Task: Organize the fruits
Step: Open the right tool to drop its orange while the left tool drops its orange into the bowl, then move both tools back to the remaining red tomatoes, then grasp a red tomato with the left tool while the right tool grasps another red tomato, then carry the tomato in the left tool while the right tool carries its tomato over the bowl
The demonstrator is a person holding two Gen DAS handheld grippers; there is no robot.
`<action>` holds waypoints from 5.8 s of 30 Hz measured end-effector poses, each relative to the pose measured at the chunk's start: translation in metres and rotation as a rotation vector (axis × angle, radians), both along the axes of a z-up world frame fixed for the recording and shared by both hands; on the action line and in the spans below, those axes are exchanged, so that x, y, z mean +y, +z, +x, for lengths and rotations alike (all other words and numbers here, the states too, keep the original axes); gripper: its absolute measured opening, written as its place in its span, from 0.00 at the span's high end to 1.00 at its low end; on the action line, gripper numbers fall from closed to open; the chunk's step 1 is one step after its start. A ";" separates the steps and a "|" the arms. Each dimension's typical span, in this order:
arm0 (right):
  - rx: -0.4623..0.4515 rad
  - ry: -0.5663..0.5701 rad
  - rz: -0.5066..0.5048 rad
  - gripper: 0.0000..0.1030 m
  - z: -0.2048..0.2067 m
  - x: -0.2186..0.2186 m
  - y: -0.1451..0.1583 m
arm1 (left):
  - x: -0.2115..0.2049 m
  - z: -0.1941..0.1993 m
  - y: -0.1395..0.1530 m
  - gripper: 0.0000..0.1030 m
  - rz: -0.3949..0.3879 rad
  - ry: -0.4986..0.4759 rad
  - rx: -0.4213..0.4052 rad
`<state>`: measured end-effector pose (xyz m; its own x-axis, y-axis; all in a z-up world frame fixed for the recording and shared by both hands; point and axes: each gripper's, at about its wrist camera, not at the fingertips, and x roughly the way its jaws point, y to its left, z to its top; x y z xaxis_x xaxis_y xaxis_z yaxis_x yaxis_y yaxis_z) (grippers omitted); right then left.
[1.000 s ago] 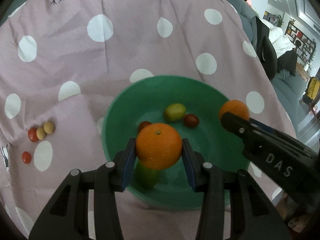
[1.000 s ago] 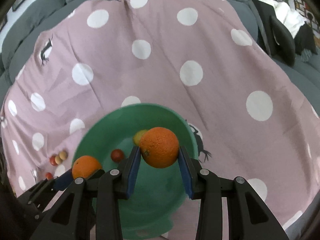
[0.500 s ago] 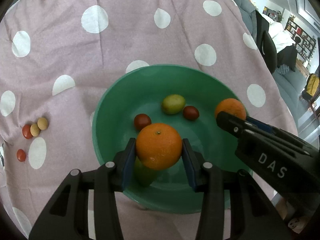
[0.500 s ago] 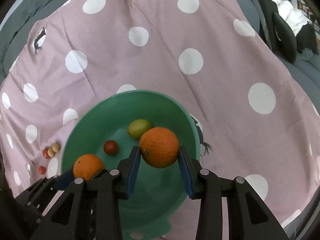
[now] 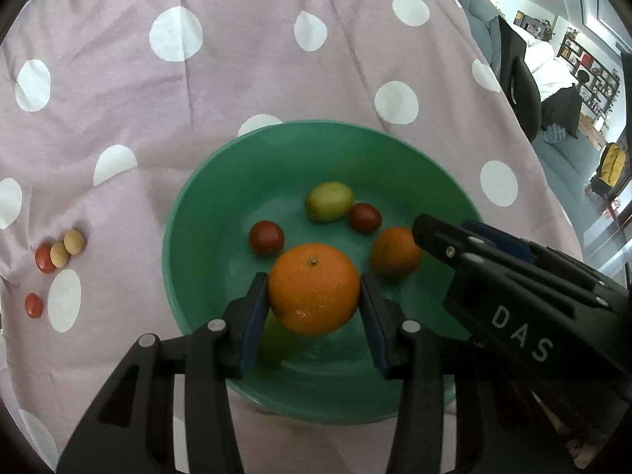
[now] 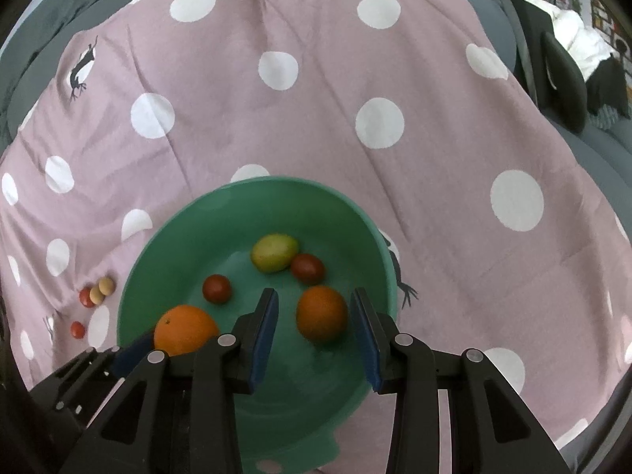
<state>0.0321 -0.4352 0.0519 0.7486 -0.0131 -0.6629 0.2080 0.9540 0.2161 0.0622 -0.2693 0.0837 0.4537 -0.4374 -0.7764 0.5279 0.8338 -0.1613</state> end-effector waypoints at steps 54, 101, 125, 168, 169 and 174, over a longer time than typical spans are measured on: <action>0.057 0.608 0.062 0.70 0.087 0.255 0.001 | 0.283 0.097 -0.059 0.66 -0.178 0.579 0.210; 0.047 0.727 -0.042 0.71 0.128 0.315 -0.029 | 0.310 0.048 -0.001 0.75 -0.122 0.693 0.032; -0.254 0.513 -0.011 0.71 0.014 0.224 0.064 | 0.252 0.001 0.050 0.75 -0.133 0.511 -0.131; -0.214 0.023 0.110 0.71 -0.023 -0.004 0.034 | 0.039 -0.018 0.051 0.74 -0.098 0.111 -0.158; -0.205 0.020 0.112 0.71 -0.021 -0.006 0.032 | 0.035 -0.017 0.049 0.74 -0.093 0.108 -0.155; -0.161 -0.006 0.110 0.71 -0.014 -0.012 0.023 | 0.017 -0.011 0.038 0.74 -0.062 0.091 -0.132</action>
